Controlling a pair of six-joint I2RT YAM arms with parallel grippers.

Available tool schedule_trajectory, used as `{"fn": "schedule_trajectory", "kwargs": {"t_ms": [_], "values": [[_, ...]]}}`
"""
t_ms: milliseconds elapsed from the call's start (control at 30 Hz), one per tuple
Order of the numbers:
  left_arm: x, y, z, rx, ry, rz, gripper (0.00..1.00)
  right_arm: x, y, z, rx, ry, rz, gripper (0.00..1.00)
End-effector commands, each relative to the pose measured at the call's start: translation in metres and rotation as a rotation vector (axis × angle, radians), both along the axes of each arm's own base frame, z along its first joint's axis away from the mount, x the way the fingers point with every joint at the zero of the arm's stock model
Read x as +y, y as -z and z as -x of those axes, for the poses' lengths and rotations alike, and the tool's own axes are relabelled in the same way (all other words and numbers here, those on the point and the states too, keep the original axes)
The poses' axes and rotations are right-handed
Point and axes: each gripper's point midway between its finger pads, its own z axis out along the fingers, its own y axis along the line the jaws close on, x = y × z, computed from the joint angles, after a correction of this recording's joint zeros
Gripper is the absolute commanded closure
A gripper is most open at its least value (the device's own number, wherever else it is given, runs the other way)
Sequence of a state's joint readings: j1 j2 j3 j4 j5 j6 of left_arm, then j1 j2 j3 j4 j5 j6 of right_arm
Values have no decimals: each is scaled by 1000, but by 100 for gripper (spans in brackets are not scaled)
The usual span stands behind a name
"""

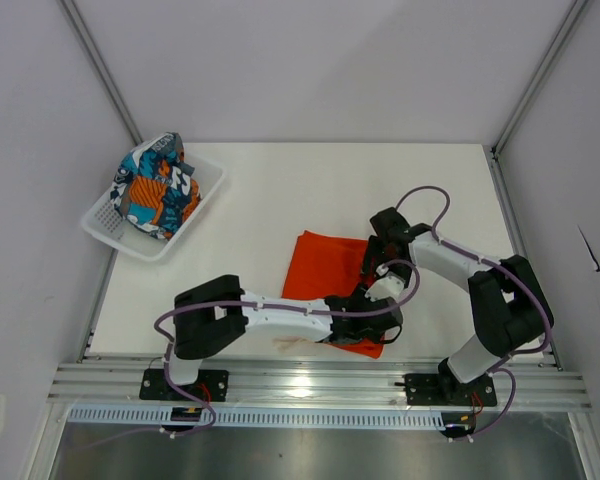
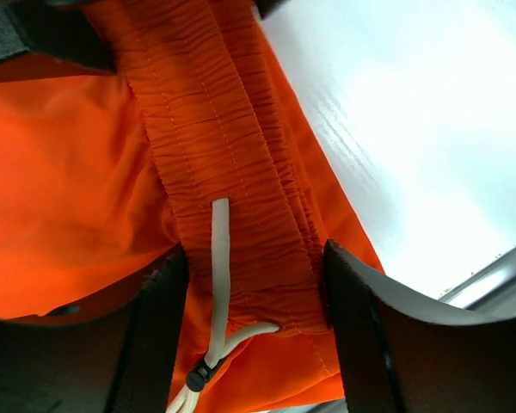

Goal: Fold and stack the shorts
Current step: Fold the shorts

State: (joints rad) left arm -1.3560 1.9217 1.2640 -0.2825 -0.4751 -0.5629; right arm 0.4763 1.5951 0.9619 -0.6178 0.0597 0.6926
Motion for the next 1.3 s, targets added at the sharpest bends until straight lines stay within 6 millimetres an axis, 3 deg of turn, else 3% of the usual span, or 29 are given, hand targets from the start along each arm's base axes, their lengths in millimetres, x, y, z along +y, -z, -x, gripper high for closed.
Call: {"fn": "schedule_trajectory", "kwargs": {"t_ms": [0,67,333,500,667,767,800,833,900,1000,1033,1100,1167,1200,1267], "values": [[-15,-13,10,-108,55,-51,37,8,-17,-21,-73,-10,1,28],[-18,-15,16,-163,60,-94,37,8,-18,-22,-72,-16,6,39],[-23,-20,25,-253,77,-164,33,13,-24,-29,-82,-40,-4,65],[-24,-33,28,-224,82,-120,6,14,-21,-35,-88,-65,-2,69],[-24,-71,33,-156,89,20,1,22,-15,-48,-101,-153,-34,72],[-12,-103,35,-123,97,138,1,26,-16,-61,-132,-205,-56,69],[-9,-128,38,-113,107,210,1,28,-15,-68,-157,-238,-51,69],[4,-121,36,-100,100,201,1,28,-15,-73,-170,-262,-47,68],[20,-139,37,-68,88,267,1,30,-18,-88,-223,-337,-21,66],[48,-147,23,-21,-4,311,1,30,-32,-112,-304,-398,22,56],[65,-151,14,-3,-42,334,1,30,-36,-117,-318,-410,25,53],[84,-149,8,35,-101,368,1,23,-50,-134,-347,-398,76,39],[116,-143,-7,66,-206,387,1,15,-60,-142,-364,-367,142,29],[127,-140,-11,75,-246,385,1,8,-66,-143,-370,-344,178,16],[159,-125,-24,94,-354,368,1,13,-86,-141,-420,-333,132,13]]}}
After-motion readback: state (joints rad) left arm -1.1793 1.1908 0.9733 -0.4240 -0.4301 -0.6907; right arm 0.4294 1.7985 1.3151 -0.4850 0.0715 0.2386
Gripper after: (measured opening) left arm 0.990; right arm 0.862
